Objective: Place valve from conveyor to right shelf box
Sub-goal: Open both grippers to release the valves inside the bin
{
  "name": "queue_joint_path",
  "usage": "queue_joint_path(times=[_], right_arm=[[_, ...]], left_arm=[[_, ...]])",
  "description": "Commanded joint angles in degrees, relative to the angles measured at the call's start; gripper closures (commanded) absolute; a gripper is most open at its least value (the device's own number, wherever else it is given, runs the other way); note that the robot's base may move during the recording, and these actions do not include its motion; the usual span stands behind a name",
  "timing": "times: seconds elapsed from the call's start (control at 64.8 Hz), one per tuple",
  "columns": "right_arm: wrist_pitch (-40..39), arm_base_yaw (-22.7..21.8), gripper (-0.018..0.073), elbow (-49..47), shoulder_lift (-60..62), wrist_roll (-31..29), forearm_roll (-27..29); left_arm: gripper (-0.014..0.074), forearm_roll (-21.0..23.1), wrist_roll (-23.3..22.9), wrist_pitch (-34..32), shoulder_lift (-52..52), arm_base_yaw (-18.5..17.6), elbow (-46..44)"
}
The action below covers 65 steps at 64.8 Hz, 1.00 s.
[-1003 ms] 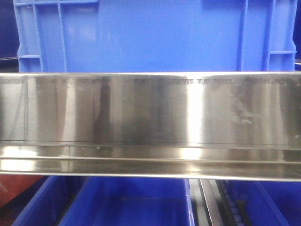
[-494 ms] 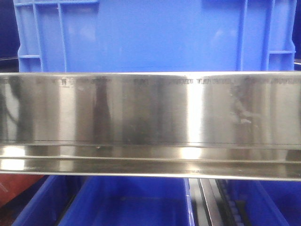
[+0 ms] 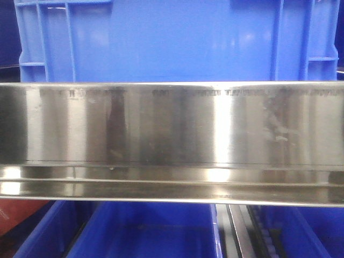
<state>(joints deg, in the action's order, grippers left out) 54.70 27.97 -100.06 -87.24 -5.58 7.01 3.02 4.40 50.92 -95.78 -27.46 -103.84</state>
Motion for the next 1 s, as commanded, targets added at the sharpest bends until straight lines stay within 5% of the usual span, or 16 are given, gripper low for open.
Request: queue_joint_path(times=[0.0, 0.278, 0.401, 0.494, 0.617, 0.741, 0.988], right_arm=[[-1.9, 0.0, 0.0712, -0.9, -2.3, -0.5, -0.4], [-1.1, 0.0, 0.071, -0.9, -8.7, -0.5, -0.4], [0.2, 0.0, 0.0672, -0.9, -10.3, -0.5, -0.4], [1.2, 0.0, 0.0533, -0.9, -10.9, -0.5, -0.4], [1.6, 0.0, 0.0225, -0.9, -10.9, -0.5, -0.4], [1.7, 0.0, -0.0019, -1.2, -10.6, -0.5, -0.4], [1.9, 0.0, 0.0052, -1.3, -6.6, -0.5, -0.4]], left_arm=[[0.0708, 0.4, 0.0, -1.8, -1.5, -0.3, -1.0], [0.0701, 0.4, 0.0, -1.7, -6.2, -0.3, -1.0], [0.0595, 0.4, 0.0, -1.0, -7.1, -0.3, -1.0], [0.0426, 0.4, 0.0, -0.4, -7.2, -0.3, -1.0], [0.0159, -0.2, 0.0, 0.0, -7.2, -0.3, -1.0], [0.0013, -0.6, 0.0, 0.7, -7.2, -0.1, -1.0], [-0.0004, -0.6, 0.0, 1.9, -4.0, -0.1, -1.0]])
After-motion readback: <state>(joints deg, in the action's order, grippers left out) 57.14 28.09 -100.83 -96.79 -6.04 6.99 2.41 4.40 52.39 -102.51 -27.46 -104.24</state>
